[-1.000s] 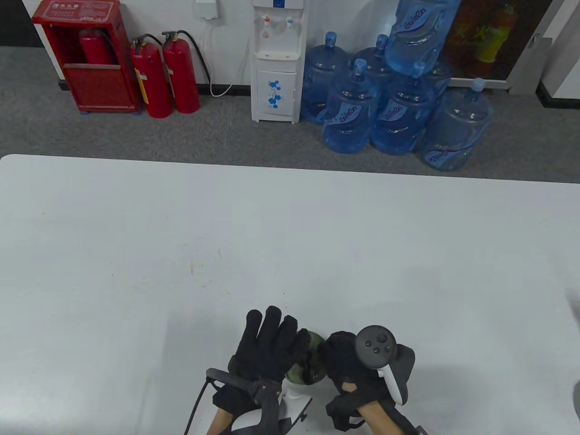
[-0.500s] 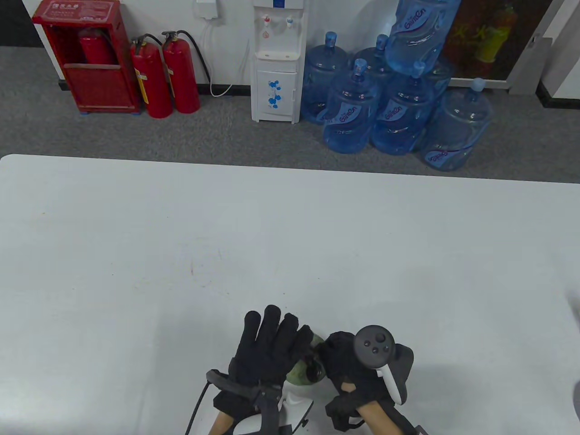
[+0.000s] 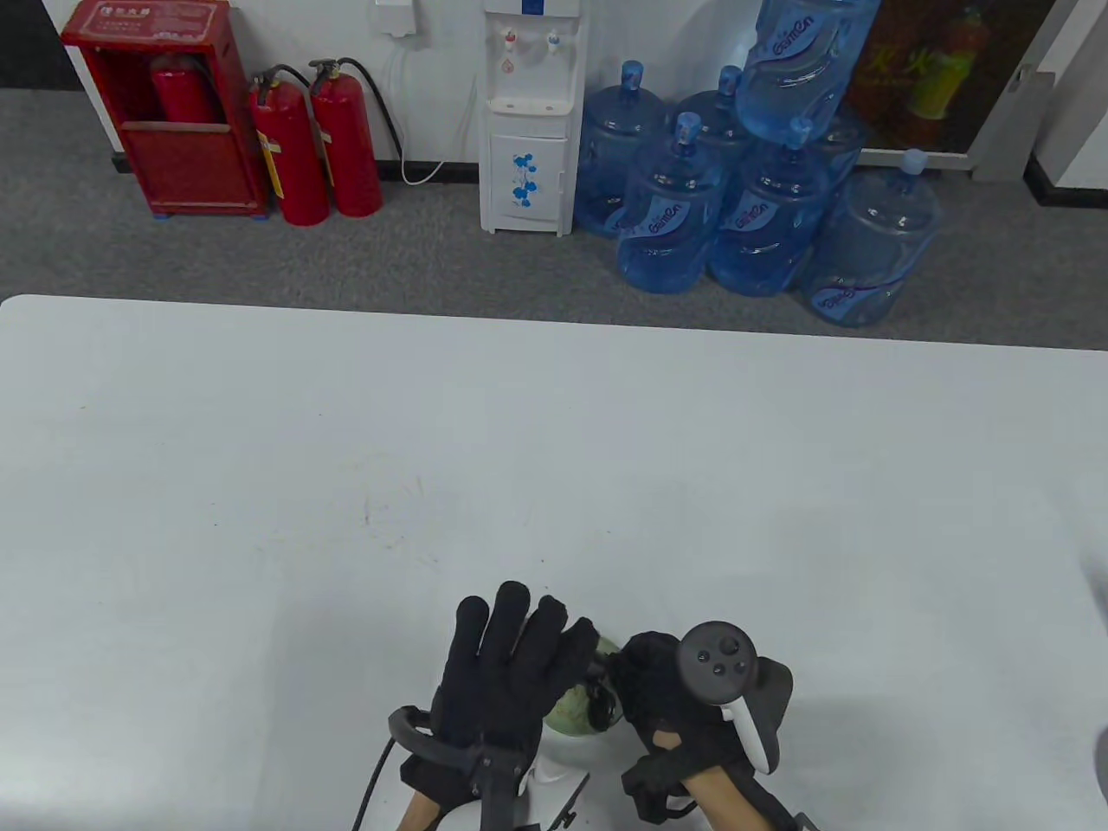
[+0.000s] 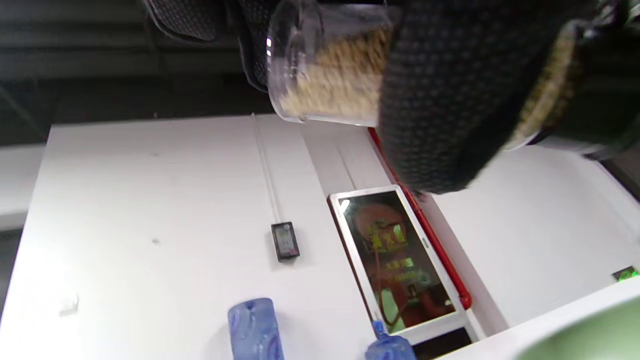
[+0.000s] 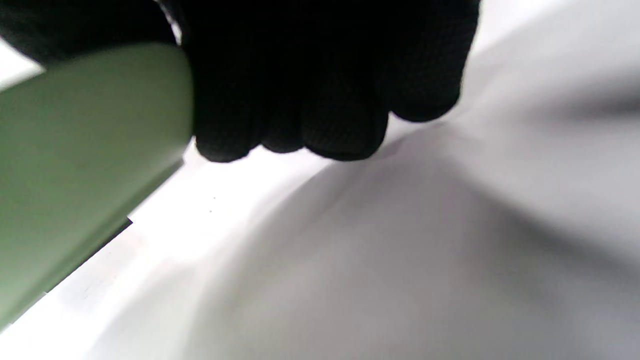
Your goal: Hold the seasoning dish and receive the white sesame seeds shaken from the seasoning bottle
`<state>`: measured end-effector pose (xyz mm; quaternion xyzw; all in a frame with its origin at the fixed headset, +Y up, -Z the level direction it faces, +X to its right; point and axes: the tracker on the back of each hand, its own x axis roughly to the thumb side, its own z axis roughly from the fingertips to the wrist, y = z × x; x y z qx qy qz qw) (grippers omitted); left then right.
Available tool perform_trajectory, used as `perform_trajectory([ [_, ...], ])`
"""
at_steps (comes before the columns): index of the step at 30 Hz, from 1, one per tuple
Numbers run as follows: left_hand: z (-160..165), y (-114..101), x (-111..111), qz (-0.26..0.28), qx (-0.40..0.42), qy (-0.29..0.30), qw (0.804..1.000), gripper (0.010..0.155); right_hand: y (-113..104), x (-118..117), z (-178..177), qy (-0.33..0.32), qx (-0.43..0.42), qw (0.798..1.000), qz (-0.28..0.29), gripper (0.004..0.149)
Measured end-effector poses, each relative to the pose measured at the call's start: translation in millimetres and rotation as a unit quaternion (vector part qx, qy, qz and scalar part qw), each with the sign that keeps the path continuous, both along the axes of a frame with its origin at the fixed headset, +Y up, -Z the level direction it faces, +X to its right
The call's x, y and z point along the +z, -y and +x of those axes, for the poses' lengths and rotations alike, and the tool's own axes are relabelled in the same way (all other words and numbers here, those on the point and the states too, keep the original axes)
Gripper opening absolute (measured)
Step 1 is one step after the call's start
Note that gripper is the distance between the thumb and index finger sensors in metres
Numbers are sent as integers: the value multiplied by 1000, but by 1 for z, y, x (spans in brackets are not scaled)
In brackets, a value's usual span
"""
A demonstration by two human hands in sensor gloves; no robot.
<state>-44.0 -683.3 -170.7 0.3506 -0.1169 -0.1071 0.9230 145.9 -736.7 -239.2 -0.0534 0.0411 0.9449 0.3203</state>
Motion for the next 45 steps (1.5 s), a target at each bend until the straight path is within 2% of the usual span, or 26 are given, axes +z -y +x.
perform_trajectory([
  [1, 2, 10, -6, -58, -42, -18, 997, 64, 1, 0, 0, 0, 3, 1000, -3, 39],
  [2, 2, 13, -5, -58, -60, -11, 996, 64, 2, 0, 0, 1, 3, 1000, -4, 38],
  [5, -5, -7, 9, 53, -2, 22, 998, 64, -1, 1, 1, 0, -2, 1000, 2, 38],
  [8, 0, 13, -7, -61, -44, -16, 997, 64, 2, 0, 0, 1, 4, 1000, -2, 38],
  [10, -1, 5, 2, 12, -58, 19, 998, 64, 1, 0, 0, 2, 1, 1000, -3, 38],
  [12, -3, -8, 12, 63, 12, 25, 998, 64, -2, 1, 0, 0, -4, 1000, 4, 38],
  [15, 6, 14, -5, -58, -61, -20, 996, 64, 1, 1, 0, 1, 3, 1000, 0, 38],
  [18, 0, -5, 10, 41, -28, 13, 999, 64, -2, 1, 2, 2, -5, 1000, 4, 38],
  [19, -1, -6, 11, 42, 9, 25, 999, 64, -2, 1, 2, 3, -7, 1000, 6, 38],
  [21, 2, 9, -5, -42, -36, -15, 998, 64, 0, 0, 1, 3, 0, 1000, 2, 38],
  [23, -3, 8, -2, -13, -54, 4, 998, 64, 1, 0, 1, 3, 0, 1000, 0, 38],
  [25, -8, -10, 12, 46, 29, 29, 998, 64, -3, 1, 1, 0, -5, 1000, 5, 38],
  [26, -6, -9, 11, 44, 40, 37, 998, 64, -4, 1, 1, 0, -4, 1000, 7, 38],
  [28, 3, 7, -2, -31, -44, -5, 999, 64, -2, 0, -1, -2, 4, 1000, 4, 38],
  [29, 2, 12, 0, -18, -88, -4, 996, 64, 0, 0, -1, -1, 5, 1000, 1, 38],
  [30, 1, 4, 5, 37, -75, 24, 996, 64, -1, 0, -1, -1, 3, 1000, 1, 39],
  [32, -4, -10, 15, 81, 5, 38, 996, 64, -4, 1, 1, 0, -5, 1000, 6, 38],
  [34, 0, 2, 1, -3, -5, 19, 1000, 64, -3, 0, 2, 0, -11, 1000, 2, 38],
  [35, 1, 13, -1, -35, -71, 4, 997, 64, -1, 0, 3, 2, -20, 1000, -7, 38],
  [36, 1, 12, 2, 4, -92, 19, 996, 64, -1, 0, 3, 3, -24, 1000, -10, 39],
  [38, -3, -8, 16, 92, -43, 30, 994, 64, -2, 0, 4, 3, -24, 1000, -6, 38],
  [39, -3, -10, 16, 82, -6, 39, 996, 64, -4, 0, 3, 3, -22, 1000, -2, 38],
  [41, 4, 4, 3, -4, -43, 9, 999, 64, -2, -1, 3, 3, -11, 1000, -1, 38],
  [43, 3, -1, 12, 75, -94, 35, 992, 64, 0, 0, 4, 6, -11, 1000, -4, 38],
  [44, 1, -12, 22, 122, -63, 36, 990, 64, -1, 0, 5, 6, -15, 1000, -4, 38],
  [45, -1, -16, 23, 123, -19, 43, 991, 64, -2, 0, 5, 6, -16, 1000, -2, 38],
])
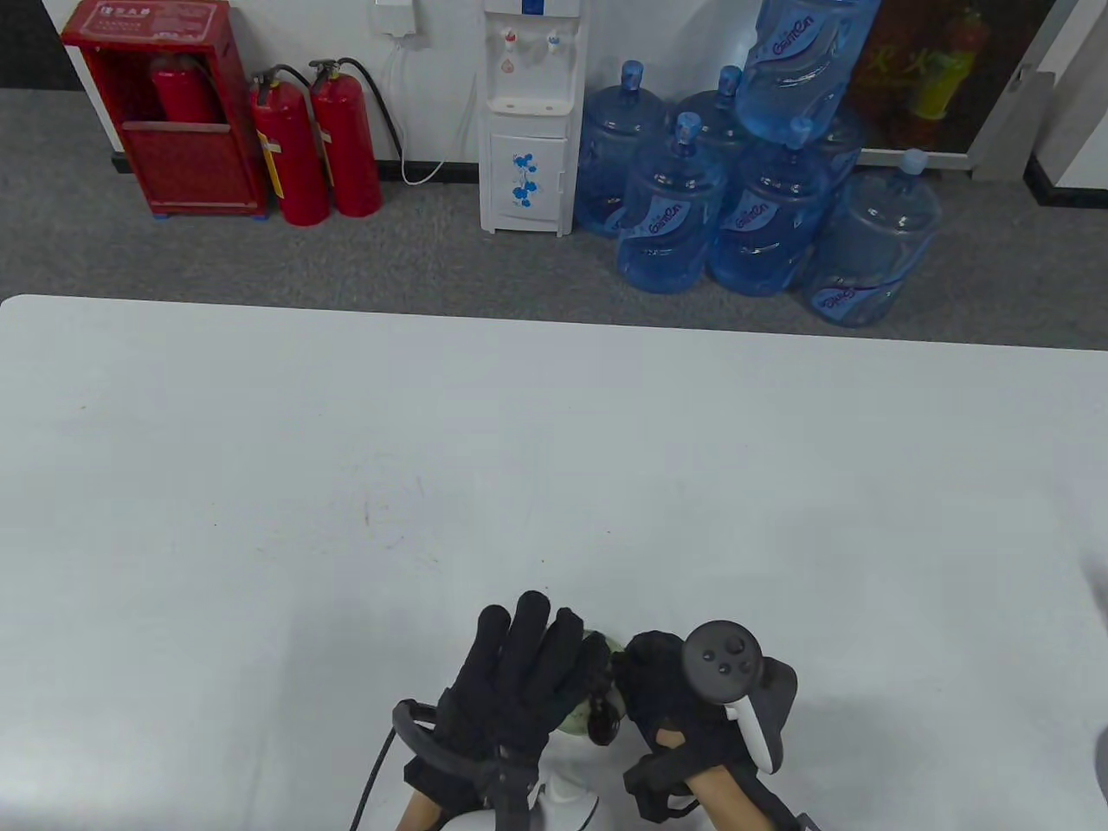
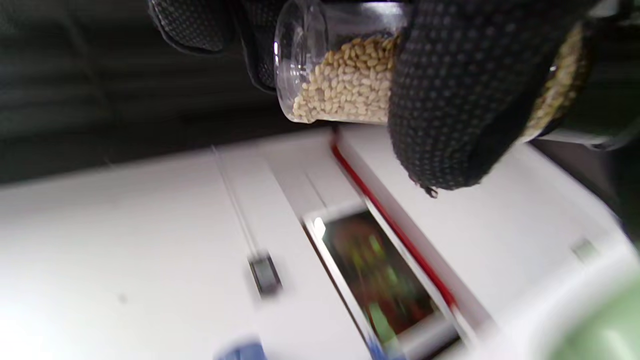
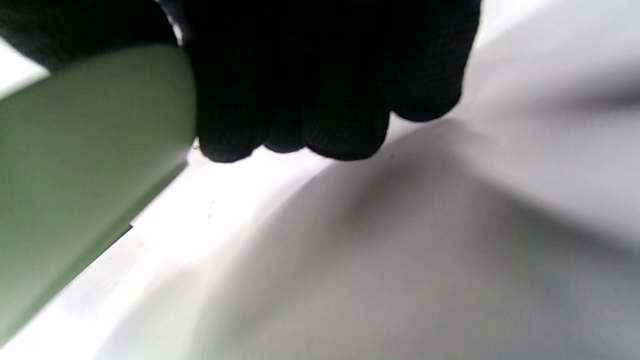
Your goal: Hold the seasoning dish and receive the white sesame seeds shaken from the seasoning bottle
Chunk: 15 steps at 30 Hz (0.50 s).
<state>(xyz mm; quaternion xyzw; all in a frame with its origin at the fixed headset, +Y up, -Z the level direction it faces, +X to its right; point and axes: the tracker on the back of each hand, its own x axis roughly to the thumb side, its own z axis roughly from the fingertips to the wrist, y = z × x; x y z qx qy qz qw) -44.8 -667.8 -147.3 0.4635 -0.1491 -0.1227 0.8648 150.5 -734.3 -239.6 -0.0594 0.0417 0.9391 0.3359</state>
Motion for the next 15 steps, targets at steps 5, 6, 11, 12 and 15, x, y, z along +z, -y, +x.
perform_trajectory([
  [5, 4, 12, -9, -26, -81, -25, 996, 64, 2, 0, -1, 0, 4, 1000, -4, 38],
  [6, 1, 5, -3, -2, -47, -20, 999, 64, 1, 1, 0, 0, 2, 1000, -1, 38],
  [11, 7, 17, -10, -53, -89, -11, 995, 64, 3, 0, -3, -3, 10, 1000, -4, 39],
  [12, 5, 9, -3, -19, -66, -6, 998, 64, 2, 1, -2, -4, 7, 1000, -3, 39],
  [15, 8, 15, -13, -72, -43, -8, 996, 64, 0, 1, -3, -5, 11, 1000, 3, 38],
])
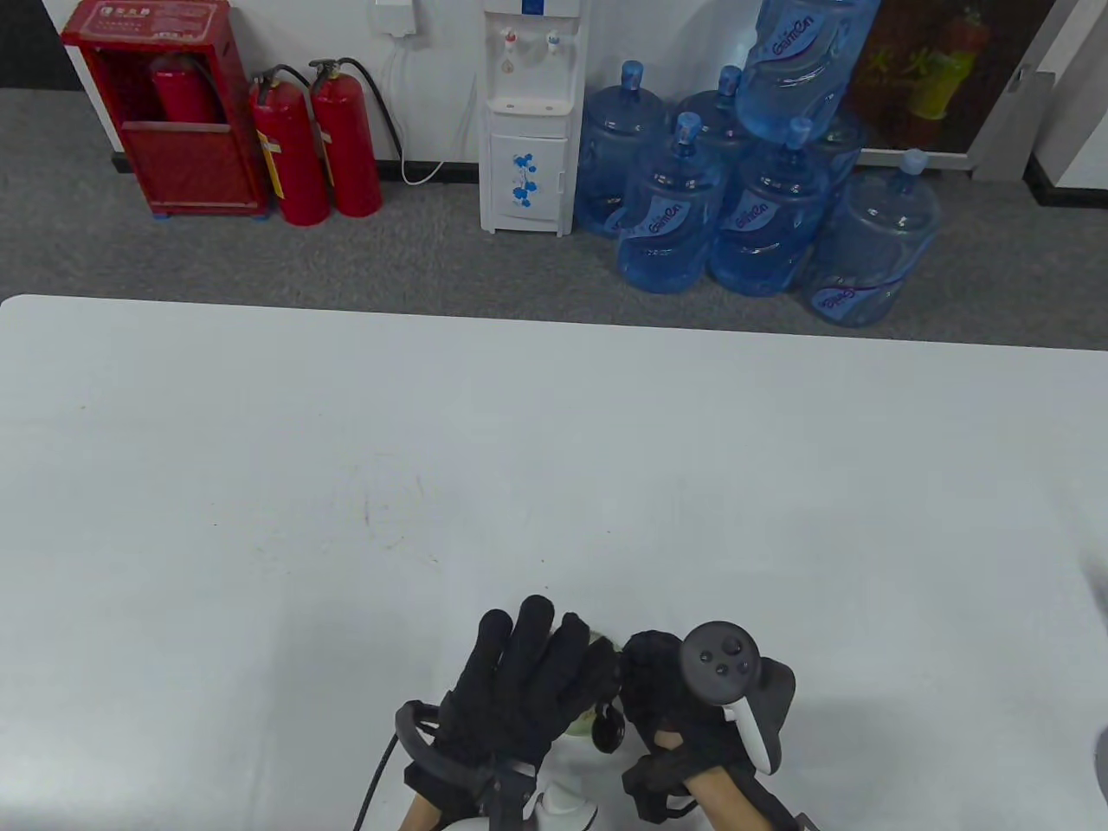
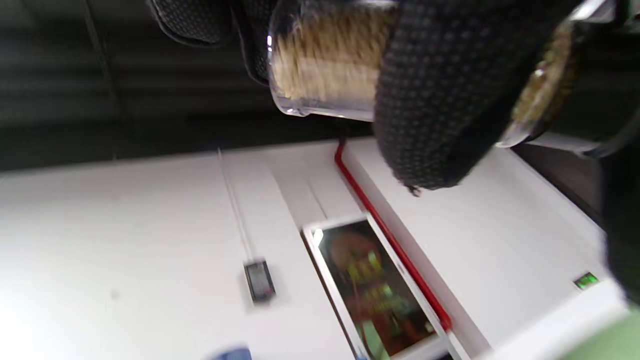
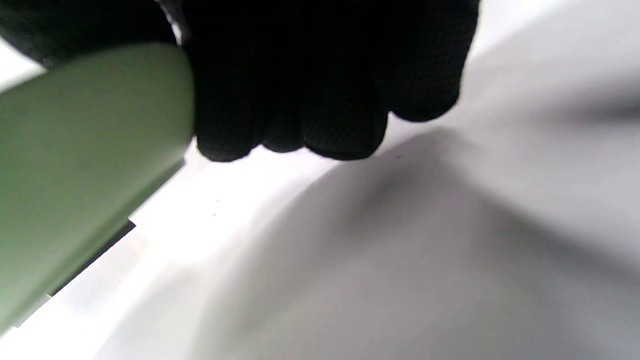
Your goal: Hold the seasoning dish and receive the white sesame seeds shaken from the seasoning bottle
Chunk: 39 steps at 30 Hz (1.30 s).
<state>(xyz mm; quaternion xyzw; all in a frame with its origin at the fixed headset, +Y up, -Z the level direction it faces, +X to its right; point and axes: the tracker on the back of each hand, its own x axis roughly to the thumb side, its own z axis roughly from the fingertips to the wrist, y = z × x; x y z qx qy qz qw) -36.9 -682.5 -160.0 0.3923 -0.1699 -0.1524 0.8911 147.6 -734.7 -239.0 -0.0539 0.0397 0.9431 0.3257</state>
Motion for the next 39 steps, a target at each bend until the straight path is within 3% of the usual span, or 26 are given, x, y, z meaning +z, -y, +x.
perform_trajectory([
  [1, 1, 10, -4, -33, -54, -23, 998, 64, 2, 0, 0, 2, 2, 1000, -4, 38],
  [3, -1, -2, 6, 41, -54, 5, 998, 64, 1, 0, 2, 5, -7, 1000, -6, 38],
  [4, -6, -13, 14, 74, -5, 8, 997, 64, -1, 0, 2, 5, -11, 1000, -2, 38],
  [5, -7, -14, 12, 68, 25, 11, 997, 64, -2, 0, 2, 5, -11, 1000, 1, 38],
  [7, -3, 3, -6, -36, -19, -26, 999, 64, -1, -1, 3, 6, -4, 1000, 1, 38],
  [9, -5, 3, -2, 11, -69, -17, 997, 64, 1, -1, 3, 9, -7, 1000, -4, 38],
  [11, -10, -15, 12, 77, 2, -1, 997, 64, -1, 0, 4, 9, -10, 1000, -1, 38],
  [12, -9, -12, 8, 47, 26, 9, 998, 64, -2, -1, 3, 7, -6, 1000, 2, 38],
  [14, -4, 7, -8, -41, -50, -45, 997, 64, 1, -1, 3, 6, 1, 1000, -1, 38],
  [15, -6, 7, -4, -6, -81, -30, 996, 64, 1, 0, 3, 8, -2, 1000, -2, 38],
  [17, -10, -12, 11, 70, -11, -5, 997, 64, -3, 0, 4, 9, -11, 1000, 2, 38],
  [18, -11, -14, 12, 67, 22, 5, 998, 64, -4, 0, 4, 9, -12, 1000, 5, 38],
  [20, -4, 3, -8, -37, -20, -43, 998, 64, -1, -1, 3, 8, -2, 1000, 3, 38],
  [21, -5, 9, -5, -32, -67, -43, 996, 64, 1, -1, 4, 8, 3, 1000, -1, 38],
  [22, -5, 4, -1, 9, -67, -20, 998, 64, 1, -1, 4, 9, 2, 1000, -2, 38],
  [24, -8, -13, 12, 74, 8, 1, 997, 64, -1, 0, 4, 7, -4, 1000, 1, 38],
  [26, -2, -1, -4, -11, 6, -20, 1000, 64, -1, -1, 2, 3, 0, 1000, 2, 38],
  [27, -1, 11, -7, -40, -47, -48, 997, 64, 1, -1, 1, 2, 5, 1000, -1, 38],
  [29, 0, 0, 4, 42, -55, -7, 998, 64, 0, 0, 1, 4, -3, 1000, -2, 38],
  [30, -3, -8, 10, 74, -9, 4, 997, 64, -1, 0, 2, 4, -8, 1000, 0, 38],
  [31, -2, -8, 7, 58, 12, 8, 998, 64, -2, 0, 1, 3, -9, 1000, 1, 38],
  [33, 2, 8, -9, -51, -33, -58, 996, 64, 1, 0, 1, 1, 3, 1000, -1, 38],
  [34, 0, 9, -4, -21, -49, -26, 998, 64, 2, 0, 1, 1, 5, 1000, -3, 38],
  [36, -3, -9, 10, 60, -3, -3, 998, 64, 0, 0, 2, 4, -5, 1000, -2, 38],
  [37, -4, -12, 11, 63, 31, 4, 998, 64, -2, 0, 2, 4, -10, 1000, 1, 38],
  [39, 2, 3, -6, -41, -6, -43, 998, 64, 0, 0, 1, 1, 0, 1000, -2, 38],
])
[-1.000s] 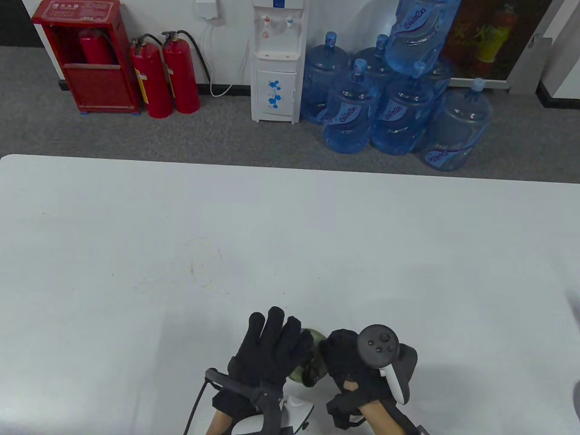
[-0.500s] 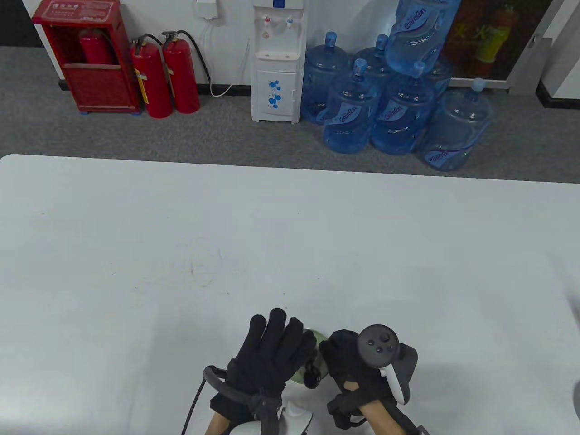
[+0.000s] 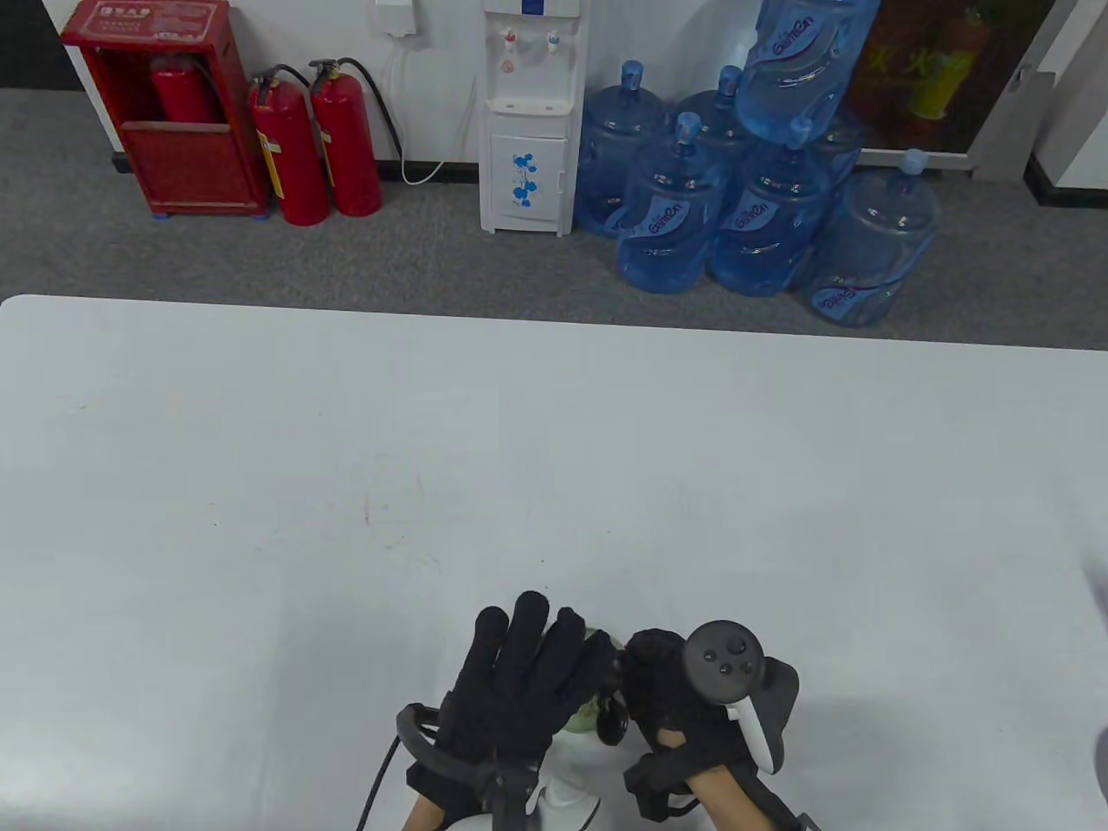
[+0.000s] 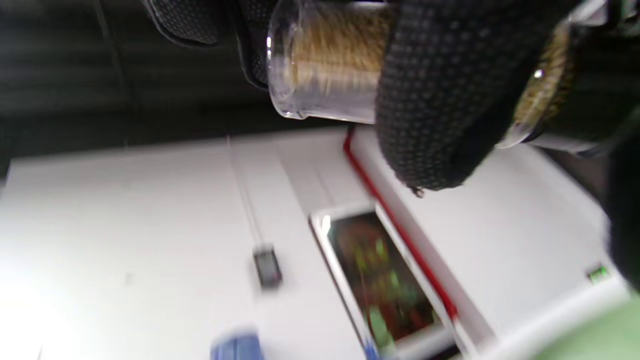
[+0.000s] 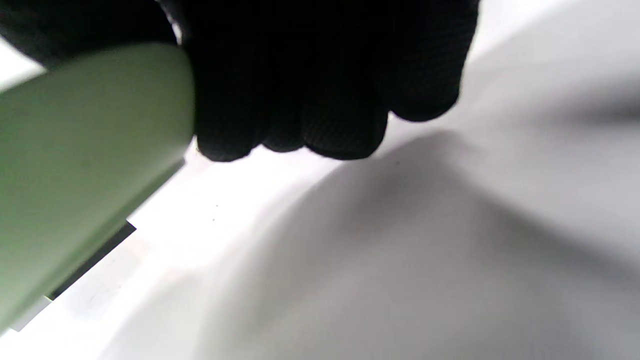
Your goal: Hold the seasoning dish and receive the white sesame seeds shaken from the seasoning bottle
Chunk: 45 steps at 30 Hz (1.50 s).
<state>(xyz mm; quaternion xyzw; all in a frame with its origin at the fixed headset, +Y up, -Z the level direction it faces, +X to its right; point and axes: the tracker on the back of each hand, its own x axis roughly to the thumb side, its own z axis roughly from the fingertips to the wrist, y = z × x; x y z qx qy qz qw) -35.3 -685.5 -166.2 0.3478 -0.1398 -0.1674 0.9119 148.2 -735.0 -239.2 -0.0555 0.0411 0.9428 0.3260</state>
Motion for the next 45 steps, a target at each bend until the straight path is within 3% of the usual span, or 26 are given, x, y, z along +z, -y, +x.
perform_trajectory([
  [1, -1, 6, 1, -7, -35, 7, 999, 64, 2, 0, 0, 0, 5, 1000, -3, 38],
  [4, -7, -15, 18, 111, 26, 43, 993, 64, -2, 1, 0, 0, -5, 1000, 2, 38],
  [5, -7, -14, 14, 90, 43, 46, 994, 64, -2, 1, 0, -1, -5, 1000, 3, 38],
  [7, -3, 5, -2, -20, -16, -4, 1000, 64, 0, 0, 0, -1, 3, 1000, 0, 38],
  [10, -7, -11, 15, 95, 1, 37, 995, 64, -1, 1, 1, 1, -6, 1000, 1, 38],
  [11, -8, -13, 14, 94, 38, 44, 994, 64, -3, 1, 1, 1, -7, 1000, 4, 38],
  [13, -4, 3, -4, -14, 5, -12, 1000, 64, 0, 0, 1, -1, 2, 1000, 1, 38],
  [14, -5, 6, -2, -14, -20, -6, 1000, 64, 1, 0, 1, 0, 4, 1000, 0, 38],
  [16, -7, -9, 13, 83, 7, 38, 996, 64, -1, 0, 2, 1, -5, 1000, 1, 38],
  [17, -8, -12, 15, 96, 32, 41, 994, 64, -3, 0, 2, 0, -6, 1000, 4, 38],
  [19, -2, 2, -2, -4, 11, -5, 1000, 64, -2, -1, 1, -2, 1, 1000, 4, 38],
  [20, -3, 7, -2, -18, -19, -15, 1000, 64, 0, -1, 1, -2, 4, 1000, 1, 38],
  [21, -4, 2, 6, 43, -25, 35, 998, 64, 0, 0, 1, -1, 3, 1000, 0, 38],
  [23, -9, -14, 19, 114, 36, 51, 992, 64, -2, 0, 2, -1, -4, 1000, 4, 38],
  [24, -10, -15, 16, 101, 50, 46, 993, 64, -3, 0, 2, -1, -3, 1000, 4, 38],
  [25, -8, -7, 6, 46, 44, 19, 998, 64, -2, 0, 1, -3, 2, 1000, 4, 38],
  [26, -7, 4, -4, -9, 8, -15, 1000, 64, 0, -1, 1, -3, 7, 1000, 2, 38],
  [27, -9, 8, -5, -21, -28, -16, 999, 64, 1, -1, 1, -2, 9, 1000, 0, 38],
  [30, -15, -10, 13, 87, 31, 26, 995, 64, -3, 0, 1, -1, -5, 1000, 5, 38],
  [34, -7, 6, 1, -3, -31, 6, 1000, 64, 1, 0, 0, -2, 9, 1000, 1, 39],
  [35, -8, -2, 9, 44, -9, 51, 998, 64, 0, 0, 1, -1, 3, 1000, 1, 38],
  [37, -11, -11, 16, 96, 38, 59, 993, 64, -3, 0, 3, 1, -5, 1000, 7, 38],
  [40, -8, 10, -3, -17, -31, 22, 999, 64, -2, -1, 5, 8, -2, 1000, 7, 38],
  [41, -9, 9, -3, -10, -35, 25, 999, 64, -2, -1, 6, 11, -3, 1000, 7, 38],
  [43, -16, 0, -2, -2, 27, 20, 999, 64, -4, -3, 9, 18, -11, 1000, 12, 39],
  [45, -23, -3, -9, -62, 124, 13, 990, 65, -6, -4, 14, 23, -22, 999, 11, 39],
])
